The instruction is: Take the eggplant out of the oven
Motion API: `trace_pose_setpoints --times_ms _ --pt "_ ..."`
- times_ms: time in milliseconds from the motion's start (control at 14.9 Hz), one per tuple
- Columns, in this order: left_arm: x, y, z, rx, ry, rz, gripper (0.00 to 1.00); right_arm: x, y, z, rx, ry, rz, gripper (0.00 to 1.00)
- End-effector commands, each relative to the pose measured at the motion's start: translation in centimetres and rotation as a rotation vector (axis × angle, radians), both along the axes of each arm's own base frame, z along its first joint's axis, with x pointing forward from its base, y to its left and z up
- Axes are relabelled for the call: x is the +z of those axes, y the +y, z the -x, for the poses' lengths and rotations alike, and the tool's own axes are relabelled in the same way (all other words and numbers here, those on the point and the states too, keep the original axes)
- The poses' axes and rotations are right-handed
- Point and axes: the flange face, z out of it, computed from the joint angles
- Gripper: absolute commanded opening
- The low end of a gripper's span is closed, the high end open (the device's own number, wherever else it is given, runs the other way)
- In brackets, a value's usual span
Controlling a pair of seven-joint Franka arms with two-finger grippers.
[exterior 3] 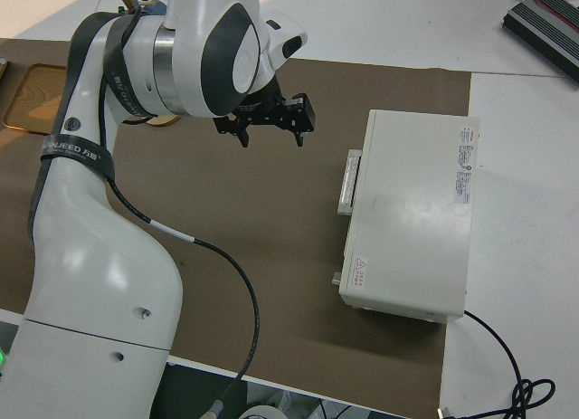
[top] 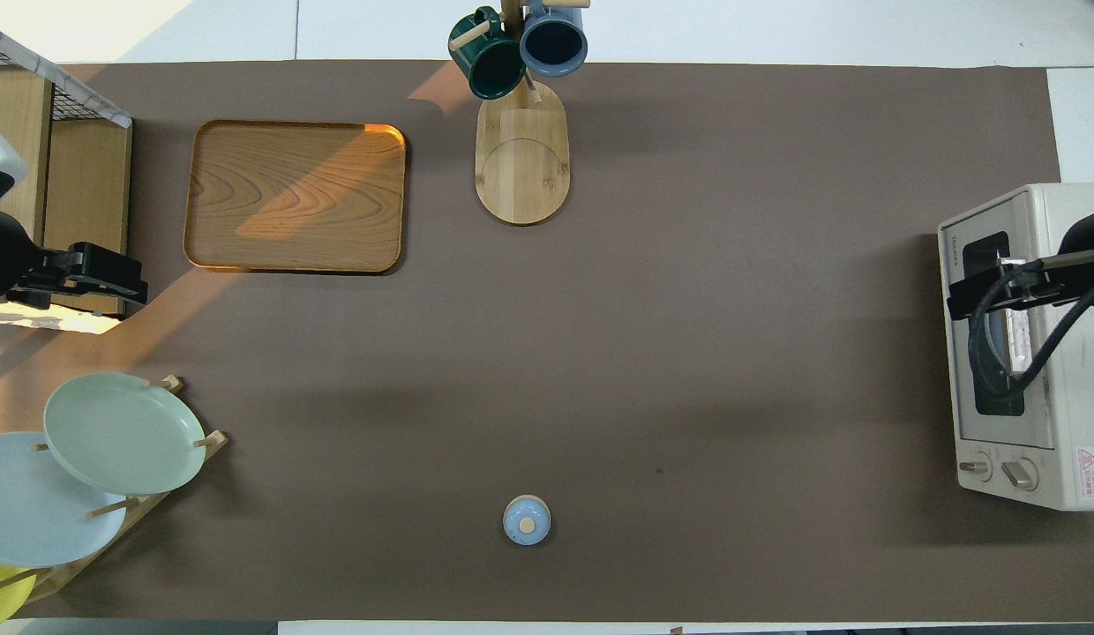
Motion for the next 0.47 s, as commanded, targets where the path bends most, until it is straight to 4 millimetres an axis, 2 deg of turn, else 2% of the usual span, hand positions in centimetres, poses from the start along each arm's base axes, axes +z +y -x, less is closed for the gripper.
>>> trace_pose_setpoints --times_ms 0,404 --pt "0.47 0.36 0.43 -0.004 -0.001 -0.018 1.00 0.13 -0.07 -0.36 -0.020 -0.010 -0.015 1.00" --pt "0.47 0.36 0.43 -0.003 -0.001 -0.019 1.00 -0.12 -0.23 -0.11 0.005 -0.001 -0.017 1.00"
